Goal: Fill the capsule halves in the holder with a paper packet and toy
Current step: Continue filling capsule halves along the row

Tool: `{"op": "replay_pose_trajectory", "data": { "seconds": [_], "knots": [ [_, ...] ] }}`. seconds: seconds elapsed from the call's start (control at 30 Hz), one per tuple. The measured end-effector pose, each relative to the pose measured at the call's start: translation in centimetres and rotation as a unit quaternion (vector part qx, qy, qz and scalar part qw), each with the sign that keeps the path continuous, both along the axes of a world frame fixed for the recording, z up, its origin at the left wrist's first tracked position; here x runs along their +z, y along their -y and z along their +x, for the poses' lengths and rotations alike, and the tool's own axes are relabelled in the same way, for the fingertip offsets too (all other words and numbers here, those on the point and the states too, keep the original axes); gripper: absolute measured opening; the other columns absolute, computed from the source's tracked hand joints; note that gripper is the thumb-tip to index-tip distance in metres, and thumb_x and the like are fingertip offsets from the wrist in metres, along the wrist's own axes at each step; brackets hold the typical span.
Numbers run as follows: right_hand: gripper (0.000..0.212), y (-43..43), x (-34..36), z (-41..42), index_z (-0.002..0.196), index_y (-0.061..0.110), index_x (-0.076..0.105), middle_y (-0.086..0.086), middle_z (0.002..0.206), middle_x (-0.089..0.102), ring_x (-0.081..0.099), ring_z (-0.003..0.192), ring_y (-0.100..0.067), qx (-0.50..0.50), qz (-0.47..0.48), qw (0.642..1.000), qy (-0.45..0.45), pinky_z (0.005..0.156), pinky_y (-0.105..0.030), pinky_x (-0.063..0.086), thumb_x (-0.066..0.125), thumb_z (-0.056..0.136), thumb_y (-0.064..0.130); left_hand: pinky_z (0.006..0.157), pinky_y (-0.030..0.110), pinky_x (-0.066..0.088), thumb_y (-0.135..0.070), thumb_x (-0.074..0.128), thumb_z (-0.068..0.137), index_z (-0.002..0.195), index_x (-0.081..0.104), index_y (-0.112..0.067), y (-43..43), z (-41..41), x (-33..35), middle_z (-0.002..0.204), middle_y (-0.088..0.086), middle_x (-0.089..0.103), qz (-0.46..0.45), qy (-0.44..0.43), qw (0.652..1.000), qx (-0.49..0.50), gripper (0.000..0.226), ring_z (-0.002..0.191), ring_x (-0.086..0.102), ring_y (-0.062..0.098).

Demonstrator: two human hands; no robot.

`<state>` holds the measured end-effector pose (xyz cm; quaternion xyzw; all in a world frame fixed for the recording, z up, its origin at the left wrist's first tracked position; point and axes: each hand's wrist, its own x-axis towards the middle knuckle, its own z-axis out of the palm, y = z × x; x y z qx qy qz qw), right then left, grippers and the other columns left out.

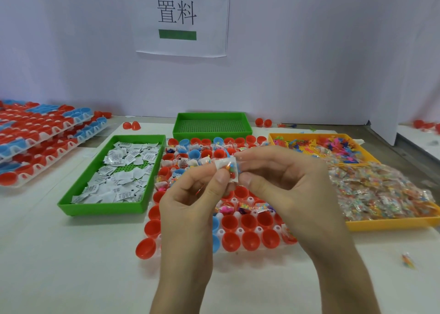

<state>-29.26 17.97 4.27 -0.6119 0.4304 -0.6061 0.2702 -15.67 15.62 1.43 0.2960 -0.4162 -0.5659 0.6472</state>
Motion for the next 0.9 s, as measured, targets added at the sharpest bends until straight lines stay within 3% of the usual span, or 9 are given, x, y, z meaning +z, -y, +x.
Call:
{"op": "replay_pose_trajectory", "data": {
  "seconds": [0.13,0.23,0.3,0.43,0.53,0.7,0.8,0.9],
  "knots": [
    [0.033,-0.1,0.0,0.0,0.100,0.017,0.077,0.006,0.091,0.078,0.074,0.091,-0.009,0.013,-0.010,1.000,-0.018,0.080,-0.020,0.057,0.068,0.085,-0.010,0.070,0.020,0.056,-0.036,0.088,0.054,0.093,0.080,-0.027,0.3,0.3,0.0,0.081,0.001,0.075,0.015,-0.002,1.000,0.011,0.041,0.077,0.071,0.013],
    [0.025,-0.2,0.1,0.0,0.099,0.023,0.076,0.008,0.092,0.078,0.074,0.090,-0.009,0.033,-0.001,0.999,-0.003,0.079,-0.018,0.057,0.073,0.083,0.004,0.073,0.020,0.056,-0.035,0.088,0.057,0.093,0.081,-0.025,0.4,0.7,-0.2,0.084,0.003,0.076,-0.002,0.020,1.000,-0.003,0.038,0.080,0.071,0.014],
    [0.023,-0.1,0.0,0.1,0.098,0.025,0.076,0.008,0.092,0.078,0.075,0.089,-0.010,0.031,0.014,0.999,0.000,0.078,-0.020,0.058,0.079,0.081,0.010,0.075,0.023,0.057,-0.039,0.082,0.061,0.094,0.081,-0.024,0.5,0.9,-0.2,0.086,0.005,0.077,-0.007,0.035,0.999,-0.011,0.036,0.084,0.072,0.016],
    [0.024,0.3,-0.3,0.4,0.098,0.020,0.076,0.007,0.090,0.078,0.075,0.087,-0.012,-0.001,0.016,1.000,-0.021,0.080,-0.029,0.061,0.079,0.082,0.004,0.075,0.024,0.057,-0.031,0.089,0.059,0.093,0.081,-0.024,0.6,1.4,-0.2,0.088,0.006,0.078,-0.012,0.071,0.997,-0.032,0.035,0.086,0.074,0.019],
    [0.023,0.4,-0.4,0.3,0.098,0.016,0.077,0.008,0.087,0.078,0.074,0.083,-0.008,-0.007,0.017,0.998,-0.054,0.077,-0.023,0.059,0.078,0.081,0.000,0.073,0.022,0.057,-0.032,0.079,0.064,0.093,0.081,-0.022,0.7,2.5,0.1,0.087,0.007,0.078,-0.038,0.147,0.988,-0.038,0.031,0.084,0.076,0.022],
    [0.024,0.3,-0.5,0.8,0.094,0.023,0.077,0.012,0.084,0.076,0.073,0.083,-0.005,-0.006,0.020,0.990,-0.138,0.077,-0.020,0.057,0.079,0.080,0.004,0.063,0.016,0.055,-0.015,0.080,0.070,0.086,0.079,-0.017,0.8,4.6,0.8,0.076,0.004,0.077,-0.079,0.262,0.960,-0.052,0.016,0.072,0.075,0.017],
    [0.031,0.8,-1.1,1.7,0.100,0.026,0.075,0.013,0.082,0.076,0.071,0.082,0.001,-0.027,0.019,0.988,-0.152,0.078,-0.013,0.055,0.078,0.079,0.004,0.066,0.021,0.057,-0.009,0.082,0.074,0.081,0.078,-0.022,1.4,5.1,0.7,0.075,-0.005,0.076,-0.115,0.368,0.923,0.015,0.014,0.070,0.072,0.010],
    [0.033,1.3,-1.8,1.8,0.111,0.028,0.072,0.014,0.087,0.076,0.071,0.086,0.001,-0.045,0.034,0.988,-0.143,0.082,-0.017,0.055,0.073,0.085,0.007,0.064,0.017,0.053,-0.013,0.082,0.076,0.079,0.075,-0.033,2.3,5.8,-0.1,0.077,-0.019,0.073,-0.113,0.446,0.886,0.063,0.021,0.072,0.067,0.003]
  ]
}}
